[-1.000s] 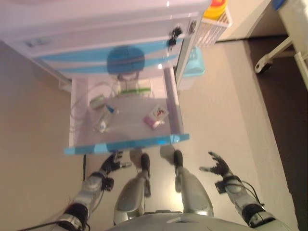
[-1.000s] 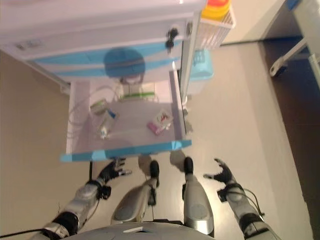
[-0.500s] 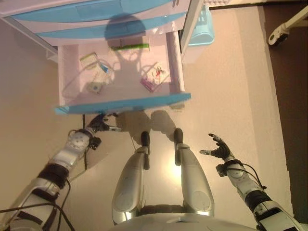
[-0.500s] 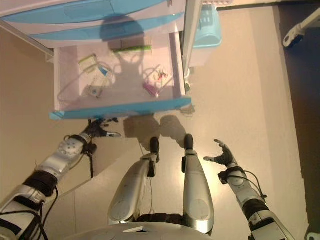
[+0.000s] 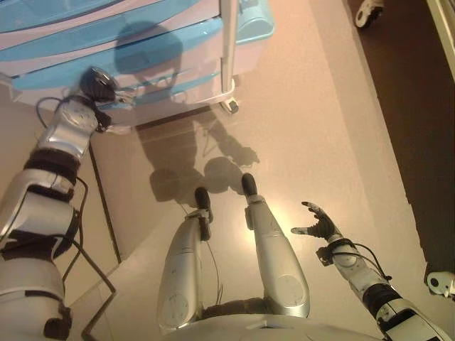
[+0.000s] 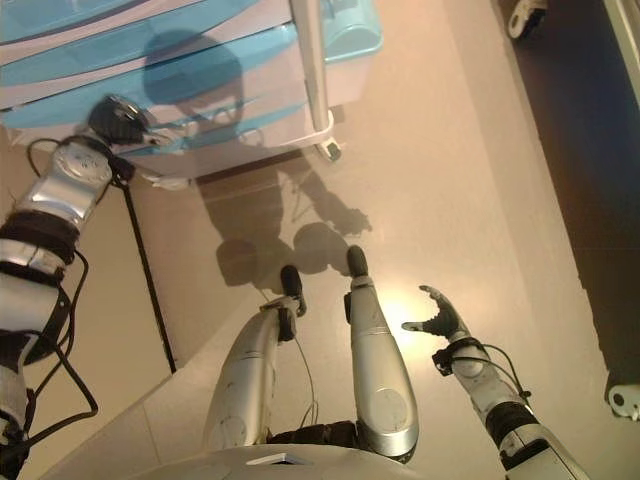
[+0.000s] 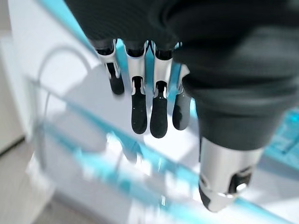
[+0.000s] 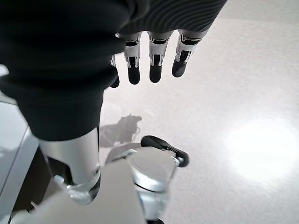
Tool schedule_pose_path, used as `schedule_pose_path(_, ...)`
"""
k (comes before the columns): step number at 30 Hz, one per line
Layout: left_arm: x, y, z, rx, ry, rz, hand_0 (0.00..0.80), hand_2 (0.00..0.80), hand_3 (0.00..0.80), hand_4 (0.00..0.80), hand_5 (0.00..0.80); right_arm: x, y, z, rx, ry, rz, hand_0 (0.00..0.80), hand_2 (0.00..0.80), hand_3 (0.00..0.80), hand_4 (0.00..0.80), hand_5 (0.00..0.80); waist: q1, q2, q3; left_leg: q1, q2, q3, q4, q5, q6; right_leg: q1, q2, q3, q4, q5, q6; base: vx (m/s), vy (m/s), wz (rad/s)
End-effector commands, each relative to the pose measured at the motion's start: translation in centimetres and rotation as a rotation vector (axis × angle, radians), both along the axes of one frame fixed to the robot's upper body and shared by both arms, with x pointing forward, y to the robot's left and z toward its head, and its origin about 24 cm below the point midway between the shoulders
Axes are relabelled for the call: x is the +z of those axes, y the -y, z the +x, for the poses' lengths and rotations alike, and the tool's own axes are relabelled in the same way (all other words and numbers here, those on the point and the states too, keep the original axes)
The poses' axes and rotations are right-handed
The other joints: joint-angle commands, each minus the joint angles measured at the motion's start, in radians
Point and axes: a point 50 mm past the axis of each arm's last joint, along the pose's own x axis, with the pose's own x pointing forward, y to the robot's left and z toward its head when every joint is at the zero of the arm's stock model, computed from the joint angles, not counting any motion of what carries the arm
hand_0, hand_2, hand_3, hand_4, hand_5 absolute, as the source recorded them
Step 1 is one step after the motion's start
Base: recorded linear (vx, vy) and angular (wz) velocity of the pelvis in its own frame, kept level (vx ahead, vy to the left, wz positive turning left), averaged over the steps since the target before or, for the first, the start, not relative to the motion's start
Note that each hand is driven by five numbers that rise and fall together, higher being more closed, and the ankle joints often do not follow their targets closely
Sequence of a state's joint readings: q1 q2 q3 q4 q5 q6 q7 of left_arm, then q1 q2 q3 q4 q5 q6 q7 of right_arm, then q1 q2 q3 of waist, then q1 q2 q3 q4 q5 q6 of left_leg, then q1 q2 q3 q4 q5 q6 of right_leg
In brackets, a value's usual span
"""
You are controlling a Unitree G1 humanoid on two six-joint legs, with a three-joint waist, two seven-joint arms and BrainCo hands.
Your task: Open the drawer and pick up the medicine
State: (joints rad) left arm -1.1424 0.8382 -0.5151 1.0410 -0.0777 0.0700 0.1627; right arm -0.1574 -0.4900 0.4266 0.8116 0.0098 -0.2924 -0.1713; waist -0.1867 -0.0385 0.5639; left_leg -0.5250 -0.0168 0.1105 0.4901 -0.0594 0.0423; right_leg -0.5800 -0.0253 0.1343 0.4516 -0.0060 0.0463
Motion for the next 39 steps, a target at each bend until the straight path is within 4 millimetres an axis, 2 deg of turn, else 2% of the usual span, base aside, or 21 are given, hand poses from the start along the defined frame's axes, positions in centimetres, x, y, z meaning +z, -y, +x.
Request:
schedule_pose_path(1, 5.9, -3.4, -2.1, 0.228, 0.256, 0.019, 0.0, 0.0, 0.0, 0.0, 0.0, -0.1, -0.3, -0.7, 0.039, 0.021, 0.001, 0.0, 0.0, 0.0, 0.0, 0.0, -0.034, -0.013, -0.044, 0.03, -0.031, 0.007, 0.059, -0.145, 0.055, 0.014, 0.025, -0.008, 0.031, -0.043, -0.031, 0.021, 0.029, -0.16)
schedule_pose_path(5, 7.1, -3.7, -2.4, 0.325, 0.393, -0.063, 0.0, 0.0, 0.0, 0.0, 0.0, -0.1, -1.5, -0.3, 0.061, 0.037, 0.019, 0.0, 0.0, 0.0, 0.0, 0.0, -0.043, -0.025, -0.044, 0.026, -0.033, 0.008, 0.054, -0.15, 0.057, 0.003, 0.041, 0.006, 0.026, -0.044, -0.033, 0.0, 0.01, -0.1)
schedule_pose_path(8, 6.7, -3.4, -2.2, 0.31, 0.438, -0.196, 0.0, 0.0, 0.0, 0.0, 0.0, 0.0, -2.3, 0.2, 0.073, 0.053, 0.03, 0.0, 0.0, 0.0, 0.0, 0.0, -0.042, -0.029, -0.044, 0.026, -0.031, 0.01, 0.043, -0.151, 0.057, 0.0, 0.047, 0.011, 0.017, -0.041, -0.031, -0.021, -0.006, -0.02)
schedule_pose_path(12, 4.6, -2.5, -1.3, 0.227, 0.4, -0.322, 0.0, 0.0, 0.0, 0.0, 0.0, 0.5, -3.1, 1.1, 0.068, 0.08, 0.045, 0.0, 0.0, 0.0, 0.0, 0.0, -0.033, -0.029, -0.044, 0.03, -0.033, 0.009, 0.024, -0.146, 0.058, 0.002, 0.055, 0.012, 0.008, -0.041, -0.03, -0.046, -0.017, -0.01)
schedule_pose_path(16, 1.0, -2.1, -0.8, 0.114, 0.347, -0.503, 0.0, 0.0, 0.0, 0.0, 0.0, 0.7, -3.5, 1.5, 0.054, 0.094, 0.055, 0.0, 0.0, 0.0, 0.0, 0.0, -0.014, -0.02, -0.044, 0.053, -0.035, 0.0, -0.016, -0.133, 0.057, 0.022, 0.054, 0.003, -0.008, -0.042, -0.026, -0.052, -0.048, -0.03)
schedule_pose_path(18, -1.7, -1.7, -0.7, 0.05, 0.3, -0.567, 0.0, 0.0, 0.0, 0.0, 0.0, 0.6, -3.6, 1.6, 0.04, 0.092, 0.058, 0.0, 0.0, 0.0, 0.0, 0.0, 0.003, -0.012, -0.044, 0.074, -0.04, -0.011, -0.039, -0.125, 0.055, 0.044, 0.049, -0.006, -0.02, -0.042, -0.024, -0.042, -0.077, 0.02)
schedule_pose_path(19, -4.3, -0.9, -0.8, -0.02, 0.251, -0.603, 0.0, 0.0, 0.0, 0.0, 0.0, 0.5, -3.5, 1.6, 0.026, 0.089, 0.059, 0.0, 0.0, 0.0, 0.0, 0.0, 0.021, -0.006, -0.044, 0.096, -0.044, -0.022, -0.06, -0.116, 0.052, 0.067, 0.041, -0.016, -0.034, -0.042, -0.023, -0.034, -0.075, 0.07)
schedule_pose_path(20, -5.3, -0.6, -1.0, -0.044, 0.241, -0.621, 0.0, 0.0, 0.0, 0.0, 0.0, 0.4, -3.5, 1.6, 0.022, 0.087, 0.058, 0.0, 0.0, 0.0, 0.0, 0.0, 0.027, -0.003, -0.044, 0.105, -0.045, -0.027, -0.07, -0.112, 0.051, 0.078, 0.038, -0.021, -0.04, -0.042, -0.023, -0.033, -0.093, 0.1)
schedule_pose_path(21, -7.8, 0.0, -1.6, -0.089, 0.216, -0.661, 0.0, 0.0, 0.0, 0.0, 0.0, 0.3, -3.4, 1.5, 0.007, 0.081, 0.059, 0.0, 0.0, 0.0, 0.0, 0.0, 0.044, 0.003, -0.048, 0.128, -0.049, -0.037, -0.09, -0.105, 0.049, 0.101, 0.03, -0.032, -0.051, -0.043, -0.023, -0.007, -0.068, 0.09)
schedule_pose_path(23, -11.5, 0.8, -2.8, -0.142, 0.157, -0.711, 0.0, 0.0, 0.0, 0.0, 0.0, -0.1, -3.0, 1.1, -0.018, 0.067, 0.062, 0.0, 0.0, 0.0, 0.0, 0.0, 0.065, 0.012, -0.06, 0.158, -0.056, -0.053, -0.117, -0.094, 0.045, 0.136, 0.016, -0.048, -0.075, -0.041, -0.023, 0.012, -0.067, 0.06)
schedule_pose_path(24, -14.3, 1.3, -4.0, -0.16, 0.104, -0.744, 0.0, 0.0, 0.0, 0.0, 0.0, -0.4, -2.7, 0.8, -0.035, 0.051, 0.063, 0.0, 0.0, 0.0, 0.0, 0.0, 0.08, 0.017, -0.072, 0.18, -0.06, -0.064, -0.135, -0.086, 0.04, 0.163, 0.005, -0.06, -0.093, -0.038, -0.023, 0.024, -0.058, 0.12)
schedule_pose_path(25, -15.9, 1.6, -4.7, -0.169, 0.075, -0.754, 0.0, 0.0, 0.0, 0.0, 0.0, -0.6, -2.5, 0.6, -0.043, 0.041, 0.062, 0.0, 0.0, 0.0, 0.0, 0.0, 0.088, 0.019, -0.082, 0.191, -0.061, -0.071, -0.151, -0.076, 0.036, 0.179, -0.001, -0.068, -0.109, -0.033, -0.022, 0.052, -0.067, 0.14)
schedule_pose_path(26, -18.7, 2.1, -6.1, -0.172, 0.004, -0.808, 0.0, 0.0, 0.0, 0.0, 0.0, -1.0, -2.1, 0.1, -0.054, 0.02, 0.06, 0.0, 0.0, 0.0, 0.0, 0.0, 0.102, 0.022, -0.094, 0.225, -0.062, -0.083, -0.177, -0.068, 0.03, 0.218, -0.011, -0.083, -0.132, -0.033, -0.019, 0.052, -0.056, 0.14)
schedule_pose_path(27, -20.1, 2.3, -7.0, -0.169, -0.024, -0.826, 0.0, 0.0, 0.0, 0.0, 0.0, -1.2, -2.0, -0.1, -0.057, 0.008, 0.059, 0.0, 0.0, 0.0, 0.0, 0.0, 0.108, 0.022, -0.108, 0.237, -0.062, -0.087, -0.196, -0.058, 0.026, 0.234, -0.015, -0.089, -0.149, -0.027, -0.018, 0.091, -0.061, 0.16)
schedule_pose_path(30, -26.0, 3.5, -11.1, -0.119, -0.184, -0.86, 0.0, 0.0, 0.0, 0.0, 0.0, -2.2, -1.1, -1.6, -0.078, -0.045, 0.052, 0.0, 0.0, 0.0, 0.0, 0.0, 0.131, 0.026, -0.157, 0.314, -0.058, -0.108, -0.273, -0.031, 0.011, 0.325, -0.025, -0.12, -0.22, -0.018, -0.012, 0.093, -0.053, 0.23)
schedule_pose_path(33, -30.1, 3.8, -15.1, -0.053, -0.355, -0.783, 0.0, 0.0, 0.0, 0.0, 0.0, -3.0, -0.1, -2.9, -0.101, -0.093, 0.039, 0.0, 0.0, 0.0, 0.0, 0.0, 0.147, 0.032, -0.207, 0.374, -0.054, -0.123, -0.332, -0.012, -0.003, 0.402, -0.026, -0.143, -0.282, -0.011, -0.011, 0.067, -0.017, 0.26)
schedule_pose_path(36, -32.8, 3.9, -18.3, 0.059, -0.411, -0.917, 0.0, 0.0, 0.0, 0.0, 0.0, -3.9, 0.6, -4.4, -0.119, -0.147, 0.026, 0.0, 0.0, 0.0, 0.0, 0.0, 0.159, 0.035, -0.256, 0.423, -0.054, -0.136, -0.365, -0.007, -0.008, 0.46, -0.025, -0.157, -0.321, -0.008, -0.012, 0.051, -0.004, 0.25)
schedule_pose_path(37, -33.4, 4.2, -19.0, 0.08, -0.421, -0.944, 0.0, 0.0, 0.0, 0.0, 0.0, -4.1, 0.7, -4.7, -0.124, -0.161, 0.025, 0.0, 0.0, 0.0, 0.0, 0.0, 0.161, 0.035, -0.267, 0.434, -0.054, -0.14, -0.372, -0.006, -0.009, 0.473, -0.025, -0.162, -0.329, -0.008, -0.012, 0.041, -0.02, 0.17)
schedule_pose_path(39, -35.3, 4.7, -21.5, 0.132, -0.484, -1.022, 0.0, 0.0, 0.0, 0.0, 0.0, -5.1, 0.5, -6.1, -0.16, -0.21, 0.031, 0.0, 0.0, 0.0, 0.0, 0.0, 0.175, 0.027, -0.31, 0.467, -0.054, -0.146, -0.401, 0.0, -0.012, 0.509, -0.024, -0.177, -0.359, 0.001, -0.009, 0.042, -0.049, 0.17)
